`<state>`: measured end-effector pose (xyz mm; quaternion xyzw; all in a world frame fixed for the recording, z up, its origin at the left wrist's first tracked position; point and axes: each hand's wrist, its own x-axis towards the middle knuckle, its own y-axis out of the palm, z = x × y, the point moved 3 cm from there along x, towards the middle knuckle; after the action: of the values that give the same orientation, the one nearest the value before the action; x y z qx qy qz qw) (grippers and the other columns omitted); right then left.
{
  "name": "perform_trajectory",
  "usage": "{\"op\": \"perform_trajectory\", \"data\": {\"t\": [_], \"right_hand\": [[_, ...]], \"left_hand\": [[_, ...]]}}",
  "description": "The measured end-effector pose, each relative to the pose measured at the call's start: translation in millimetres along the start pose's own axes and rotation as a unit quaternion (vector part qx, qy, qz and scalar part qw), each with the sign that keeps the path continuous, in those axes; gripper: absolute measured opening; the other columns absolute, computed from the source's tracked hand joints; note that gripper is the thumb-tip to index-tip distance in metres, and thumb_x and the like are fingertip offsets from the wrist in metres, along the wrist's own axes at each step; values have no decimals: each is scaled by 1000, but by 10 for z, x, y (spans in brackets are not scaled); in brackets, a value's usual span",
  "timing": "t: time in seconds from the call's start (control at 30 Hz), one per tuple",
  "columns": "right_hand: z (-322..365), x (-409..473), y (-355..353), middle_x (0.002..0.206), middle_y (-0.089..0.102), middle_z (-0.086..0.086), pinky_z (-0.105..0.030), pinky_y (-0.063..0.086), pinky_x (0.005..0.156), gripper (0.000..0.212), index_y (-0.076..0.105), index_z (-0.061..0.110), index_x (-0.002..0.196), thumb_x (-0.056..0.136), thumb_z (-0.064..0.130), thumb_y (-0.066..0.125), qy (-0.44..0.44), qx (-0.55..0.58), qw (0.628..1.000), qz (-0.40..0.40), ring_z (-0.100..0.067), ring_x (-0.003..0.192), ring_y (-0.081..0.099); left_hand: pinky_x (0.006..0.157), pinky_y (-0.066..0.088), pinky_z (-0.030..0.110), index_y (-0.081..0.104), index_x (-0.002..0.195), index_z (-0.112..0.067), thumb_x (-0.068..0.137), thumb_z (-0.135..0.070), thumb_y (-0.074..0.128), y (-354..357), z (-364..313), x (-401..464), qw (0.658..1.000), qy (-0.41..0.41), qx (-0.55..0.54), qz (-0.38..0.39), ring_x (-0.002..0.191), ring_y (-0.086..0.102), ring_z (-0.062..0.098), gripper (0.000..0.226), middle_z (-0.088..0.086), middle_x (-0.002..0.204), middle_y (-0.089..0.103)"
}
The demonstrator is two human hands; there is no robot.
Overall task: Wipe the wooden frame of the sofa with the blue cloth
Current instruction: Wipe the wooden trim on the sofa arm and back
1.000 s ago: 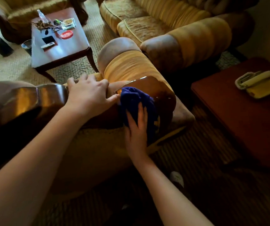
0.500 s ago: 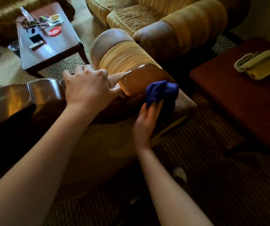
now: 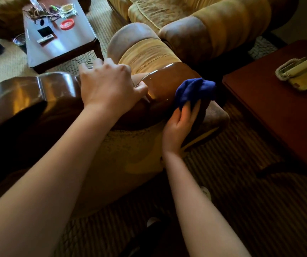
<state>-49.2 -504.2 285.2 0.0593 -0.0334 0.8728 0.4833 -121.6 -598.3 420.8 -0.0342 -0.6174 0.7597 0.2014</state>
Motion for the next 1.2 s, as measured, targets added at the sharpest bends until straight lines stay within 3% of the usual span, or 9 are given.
{"op": "perform_trajectory", "data": {"t": [0.13,0.23,0.3,0.43,0.5,0.63,0.9,1.1,1.2], "right_hand": [[156,-429,153,151,25,-8,-18,15,116,39,60,5,123,89,-2,43,-94,-61,989,98,-17,141,17],[284,-168,204,138,51,-7,-46,23,114,38,66,9,114,87,11,39,-202,-178,957,109,-23,136,36],[447,109,234,126,62,-2,-44,19,110,36,70,16,106,85,18,42,-247,-254,927,125,-19,128,47],[646,551,449,128,58,9,-41,12,111,28,66,27,110,92,26,44,-252,-400,834,283,-8,127,44],[710,714,603,125,59,8,-43,18,108,26,66,28,107,94,29,43,-257,-436,785,358,-11,124,45],[852,904,917,118,63,-3,-34,33,81,27,65,28,106,94,36,43,-236,-498,671,497,-25,114,54],[684,1054,1448,123,58,-2,-37,38,89,47,60,21,120,86,50,44,-143,-533,564,614,-25,116,52],[514,1502,1448,114,63,-7,-34,44,93,41,64,9,114,86,37,55,-116,-516,548,648,-25,105,57],[447,1787,1276,100,65,-3,-31,46,82,29,69,13,98,88,34,52,-82,-492,575,649,-22,93,60]], "left_hand": [[91,35,47,67,104,-14,85,-64,38,-11,2,-21,1000,-4,-2,-5,104,53,35,61,20,108,59],[91,35,47,68,101,-14,85,-59,34,-15,18,-32,1000,-5,-15,-6,104,53,34,59,19,107,60],[91,34,45,68,99,-15,86,-56,35,-20,20,-26,1000,-10,-25,-6,105,53,33,54,19,108,60],[96,31,46,67,98,-16,87,-48,32,-23,24,-4,998,-23,-55,-10,109,52,32,49,16,111,62],[95,32,45,65,98,-16,84,-48,25,-19,24,-1,997,-34,-69,-19,107,53,31,53,15,109,63],[95,33,46,64,100,-20,77,-47,20,-14,25,10,995,-49,-76,-32,104,56,31,57,11,108,64],[93,35,47,68,99,-21,78,-41,27,-40,5,17,997,-57,-41,24,101,57,27,50,6,103,66],[91,36,45,66,95,-20,76,-41,30,-48,-2,6,997,-61,-23,49,103,55,26,45,4,103,65],[94,34,45,68,96,-20,75,-41,30,-58,5,2,996,-65,-37,46,105,56,24,48,1,105,66]]}}
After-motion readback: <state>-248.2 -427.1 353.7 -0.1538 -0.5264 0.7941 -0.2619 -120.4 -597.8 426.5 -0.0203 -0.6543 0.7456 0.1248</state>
